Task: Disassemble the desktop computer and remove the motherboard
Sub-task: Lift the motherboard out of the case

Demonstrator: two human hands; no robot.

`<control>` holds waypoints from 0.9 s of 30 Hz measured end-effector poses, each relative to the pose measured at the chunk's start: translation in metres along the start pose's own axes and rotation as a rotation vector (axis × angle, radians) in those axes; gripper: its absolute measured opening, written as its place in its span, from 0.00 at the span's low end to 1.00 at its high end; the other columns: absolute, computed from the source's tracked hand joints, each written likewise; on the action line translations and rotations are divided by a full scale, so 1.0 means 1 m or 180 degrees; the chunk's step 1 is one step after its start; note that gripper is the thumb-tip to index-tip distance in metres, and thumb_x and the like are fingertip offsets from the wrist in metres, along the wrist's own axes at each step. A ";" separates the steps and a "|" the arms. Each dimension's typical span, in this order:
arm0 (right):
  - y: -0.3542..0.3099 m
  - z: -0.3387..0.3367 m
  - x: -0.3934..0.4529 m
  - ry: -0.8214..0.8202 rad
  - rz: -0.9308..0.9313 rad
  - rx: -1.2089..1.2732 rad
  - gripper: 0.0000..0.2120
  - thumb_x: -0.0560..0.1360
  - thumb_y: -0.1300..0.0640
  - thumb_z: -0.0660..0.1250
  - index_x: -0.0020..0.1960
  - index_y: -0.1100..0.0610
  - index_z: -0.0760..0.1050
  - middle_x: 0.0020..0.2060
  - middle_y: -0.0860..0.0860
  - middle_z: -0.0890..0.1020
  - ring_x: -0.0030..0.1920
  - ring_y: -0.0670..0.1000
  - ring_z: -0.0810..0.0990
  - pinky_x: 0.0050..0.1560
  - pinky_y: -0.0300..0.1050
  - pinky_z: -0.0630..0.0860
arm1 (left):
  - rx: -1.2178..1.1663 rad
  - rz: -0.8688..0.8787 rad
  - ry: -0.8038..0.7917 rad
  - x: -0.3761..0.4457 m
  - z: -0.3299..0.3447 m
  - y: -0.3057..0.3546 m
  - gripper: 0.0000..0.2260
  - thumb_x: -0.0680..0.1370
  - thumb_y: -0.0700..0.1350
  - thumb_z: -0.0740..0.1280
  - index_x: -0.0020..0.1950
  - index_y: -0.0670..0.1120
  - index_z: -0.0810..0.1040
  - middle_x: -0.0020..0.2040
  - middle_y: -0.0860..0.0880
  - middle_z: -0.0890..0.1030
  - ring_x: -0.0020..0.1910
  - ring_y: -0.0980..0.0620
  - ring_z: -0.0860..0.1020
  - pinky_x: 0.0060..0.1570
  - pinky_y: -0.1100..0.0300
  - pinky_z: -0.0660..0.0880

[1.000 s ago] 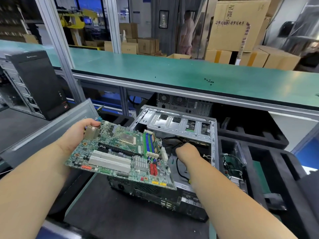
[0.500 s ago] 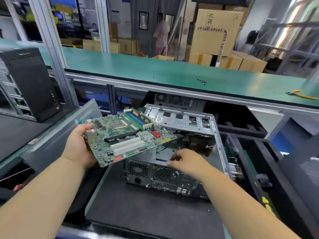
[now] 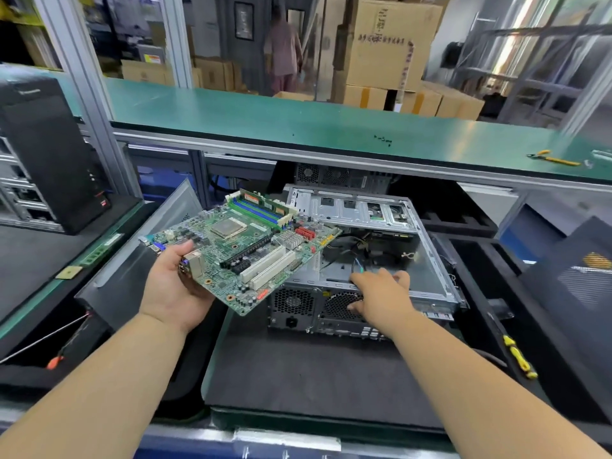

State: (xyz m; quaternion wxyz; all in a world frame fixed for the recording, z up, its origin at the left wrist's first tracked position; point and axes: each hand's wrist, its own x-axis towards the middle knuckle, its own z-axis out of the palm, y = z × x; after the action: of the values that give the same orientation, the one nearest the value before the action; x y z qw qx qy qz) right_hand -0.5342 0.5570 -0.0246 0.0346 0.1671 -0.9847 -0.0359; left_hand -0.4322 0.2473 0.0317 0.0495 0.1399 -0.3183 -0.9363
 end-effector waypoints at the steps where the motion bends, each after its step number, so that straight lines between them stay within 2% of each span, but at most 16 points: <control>1: 0.001 0.001 0.005 0.0017 0.0007 0.0011 0.18 0.72 0.40 0.69 0.58 0.44 0.70 0.55 0.44 0.78 0.58 0.53 0.71 0.59 0.57 0.58 | 0.0024 -0.0012 -0.0044 0.001 -0.001 0.000 0.24 0.77 0.49 0.56 0.71 0.43 0.70 0.66 0.42 0.76 0.65 0.41 0.75 0.66 0.44 0.67; 6: -0.001 0.001 0.031 0.0059 -0.0017 -0.0080 0.21 0.71 0.38 0.69 0.60 0.44 0.71 0.56 0.45 0.78 0.60 0.54 0.72 0.60 0.57 0.60 | 0.0138 0.0037 -0.0157 0.004 0.003 -0.003 0.24 0.77 0.49 0.55 0.70 0.43 0.71 0.65 0.40 0.76 0.65 0.39 0.75 0.66 0.41 0.67; 8: 0.001 -0.005 0.039 0.0031 -0.0030 0.0270 0.23 0.70 0.42 0.73 0.62 0.46 0.74 0.58 0.47 0.78 0.60 0.54 0.74 0.62 0.55 0.65 | 0.0187 0.0167 -0.0116 0.003 0.009 -0.010 0.21 0.76 0.49 0.57 0.64 0.44 0.78 0.61 0.41 0.79 0.60 0.39 0.78 0.61 0.41 0.71; 9: 0.004 -0.012 0.040 0.0064 -0.0032 0.0774 0.19 0.70 0.48 0.74 0.60 0.47 0.76 0.57 0.49 0.80 0.58 0.54 0.77 0.61 0.53 0.70 | 0.0254 0.0257 -0.0076 0.002 0.013 -0.013 0.18 0.75 0.48 0.58 0.57 0.45 0.82 0.56 0.42 0.82 0.55 0.40 0.80 0.56 0.43 0.75; 11: 0.016 -0.029 0.033 0.0061 0.0131 0.2547 0.11 0.72 0.61 0.70 0.52 0.49 0.79 0.52 0.51 0.83 0.50 0.52 0.80 0.53 0.53 0.78 | 0.0397 0.0429 -0.0002 0.000 0.023 -0.022 0.14 0.74 0.46 0.59 0.42 0.47 0.85 0.43 0.46 0.85 0.40 0.46 0.84 0.44 0.51 0.80; 13: 0.036 -0.051 0.018 0.0175 0.0685 0.4523 0.14 0.73 0.67 0.65 0.53 0.51 0.80 0.53 0.55 0.83 0.51 0.55 0.82 0.48 0.51 0.79 | 0.0553 0.0588 0.0163 0.000 0.035 -0.031 0.10 0.74 0.44 0.60 0.37 0.48 0.80 0.31 0.51 0.80 0.28 0.52 0.79 0.34 0.62 0.76; 15: 0.063 -0.069 0.000 -0.0161 0.1152 0.5885 0.12 0.78 0.62 0.61 0.57 0.58 0.80 0.57 0.60 0.82 0.51 0.58 0.83 0.45 0.52 0.80 | 0.0647 0.0721 0.0157 0.002 0.049 -0.044 0.09 0.75 0.42 0.61 0.35 0.49 0.76 0.26 0.54 0.75 0.24 0.56 0.74 0.28 0.67 0.71; 16: 0.077 -0.077 -0.010 -0.0463 0.1205 0.6104 0.14 0.80 0.55 0.59 0.58 0.60 0.79 0.55 0.59 0.83 0.49 0.57 0.84 0.44 0.51 0.81 | 0.0691 0.0706 0.0063 0.003 0.056 -0.053 0.11 0.74 0.42 0.61 0.34 0.49 0.76 0.26 0.54 0.75 0.23 0.56 0.73 0.27 0.68 0.71; 17: 0.090 -0.082 -0.021 -0.0763 0.1139 0.6075 0.20 0.81 0.47 0.56 0.59 0.59 0.79 0.53 0.57 0.84 0.49 0.54 0.84 0.45 0.50 0.81 | 0.0716 0.0614 -0.0050 0.005 0.064 -0.064 0.12 0.74 0.41 0.60 0.32 0.48 0.77 0.26 0.53 0.75 0.24 0.56 0.74 0.26 0.69 0.71; 18: 0.102 -0.087 -0.030 -0.0966 0.1072 0.5870 0.24 0.81 0.41 0.55 0.61 0.58 0.78 0.55 0.54 0.84 0.53 0.52 0.83 0.52 0.49 0.80 | 0.0698 0.0466 -0.0177 0.005 0.073 -0.075 0.14 0.74 0.41 0.60 0.30 0.48 0.78 0.26 0.52 0.75 0.25 0.55 0.75 0.26 0.69 0.72; 19: 0.114 -0.089 -0.039 -0.1032 0.1085 0.5561 0.26 0.78 0.38 0.57 0.63 0.56 0.77 0.61 0.53 0.81 0.61 0.51 0.79 0.64 0.50 0.72 | 0.0669 0.0297 -0.0316 0.006 0.082 -0.087 0.16 0.75 0.41 0.59 0.29 0.47 0.78 0.26 0.51 0.76 0.24 0.53 0.76 0.27 0.68 0.74; 20: 0.123 -0.091 -0.049 -0.1029 0.1166 0.5280 0.25 0.75 0.37 0.62 0.65 0.52 0.76 0.68 0.52 0.75 0.67 0.50 0.72 0.72 0.51 0.61 | 0.0656 0.0148 -0.0427 0.007 0.090 -0.099 0.17 0.75 0.41 0.58 0.27 0.47 0.78 0.26 0.51 0.76 0.24 0.53 0.76 0.27 0.67 0.74; 21: 0.133 -0.091 -0.057 -0.0974 0.1303 0.5039 0.24 0.71 0.38 0.66 0.64 0.48 0.76 0.72 0.51 0.70 0.71 0.49 0.66 0.74 0.52 0.52 | 0.0718 0.0018 -0.0507 0.006 0.100 -0.110 0.17 0.75 0.40 0.58 0.27 0.47 0.77 0.26 0.50 0.76 0.23 0.53 0.76 0.27 0.66 0.74; 22: 0.143 -0.090 -0.065 -0.0900 0.1475 0.4864 0.24 0.70 0.40 0.69 0.64 0.47 0.76 0.74 0.50 0.66 0.74 0.49 0.62 0.75 0.53 0.48 | 0.0798 -0.0107 -0.0541 0.007 0.109 -0.121 0.15 0.74 0.41 0.59 0.28 0.47 0.77 0.26 0.50 0.75 0.23 0.53 0.75 0.28 0.66 0.74; 24: 0.164 -0.083 -0.077 -0.0656 0.1796 0.4634 0.28 0.71 0.43 0.71 0.69 0.52 0.72 0.76 0.51 0.61 0.77 0.54 0.55 0.74 0.57 0.47 | 0.0877 -0.0353 -0.0687 0.006 0.127 -0.143 0.14 0.73 0.41 0.61 0.28 0.47 0.77 0.27 0.50 0.76 0.23 0.52 0.75 0.28 0.65 0.75; 27: 0.203 -0.071 -0.096 -0.0375 0.2104 0.4511 0.32 0.73 0.42 0.70 0.72 0.53 0.68 0.77 0.53 0.60 0.76 0.58 0.55 0.73 0.59 0.52 | 0.1000 -0.0610 -0.0921 0.003 0.160 -0.179 0.11 0.69 0.43 0.64 0.27 0.48 0.78 0.26 0.49 0.77 0.23 0.51 0.77 0.28 0.62 0.76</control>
State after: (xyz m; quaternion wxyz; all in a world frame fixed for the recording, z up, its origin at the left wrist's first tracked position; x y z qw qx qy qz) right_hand -0.5041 0.7755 0.0577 -0.1237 -0.1547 -0.7716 0.6045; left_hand -0.4831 0.4820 0.0434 -0.1082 0.0398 -0.4492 -0.8860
